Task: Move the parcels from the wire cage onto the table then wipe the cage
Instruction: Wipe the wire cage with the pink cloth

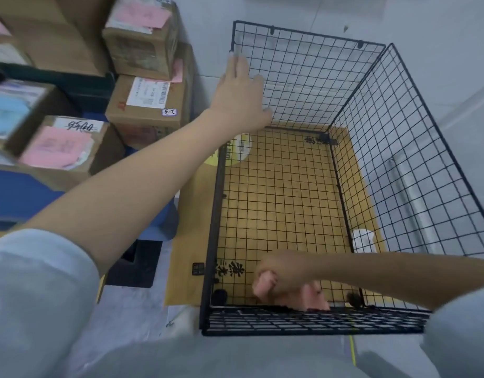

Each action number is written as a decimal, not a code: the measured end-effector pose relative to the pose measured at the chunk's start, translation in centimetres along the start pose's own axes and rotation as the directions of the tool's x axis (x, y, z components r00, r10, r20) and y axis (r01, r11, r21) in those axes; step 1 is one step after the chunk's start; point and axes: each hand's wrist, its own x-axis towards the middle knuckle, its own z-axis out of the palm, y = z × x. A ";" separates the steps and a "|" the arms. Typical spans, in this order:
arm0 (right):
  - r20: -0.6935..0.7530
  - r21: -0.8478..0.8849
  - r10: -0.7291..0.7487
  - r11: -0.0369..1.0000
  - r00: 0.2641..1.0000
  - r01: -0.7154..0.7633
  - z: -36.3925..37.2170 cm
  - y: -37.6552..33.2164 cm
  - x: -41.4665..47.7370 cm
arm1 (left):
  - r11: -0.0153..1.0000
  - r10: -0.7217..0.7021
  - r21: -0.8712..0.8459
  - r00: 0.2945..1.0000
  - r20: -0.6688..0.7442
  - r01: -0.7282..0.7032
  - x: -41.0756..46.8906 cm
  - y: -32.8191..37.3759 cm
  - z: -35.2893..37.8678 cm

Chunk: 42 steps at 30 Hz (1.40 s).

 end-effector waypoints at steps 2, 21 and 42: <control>-0.085 -0.029 -0.080 0.997 0.993 0.077 -0.3 -1.7 1.8 | 0.998 -0.045 -0.051 0.999 -0.002 0.045 -0.1 0.0 -0.2; -0.092 -0.258 -0.327 0.920 0.941 0.295 -2.9 1.5 4.1 | 0.964 -0.230 -0.139 0.973 -0.008 0.226 -1.9 1.6 -1.8; -0.220 0.408 -0.285 0.842 0.933 0.354 -0.7 -3.5 3.6 | 0.967 -0.242 -0.103 0.967 -0.078 0.234 0.8 5.8 -0.7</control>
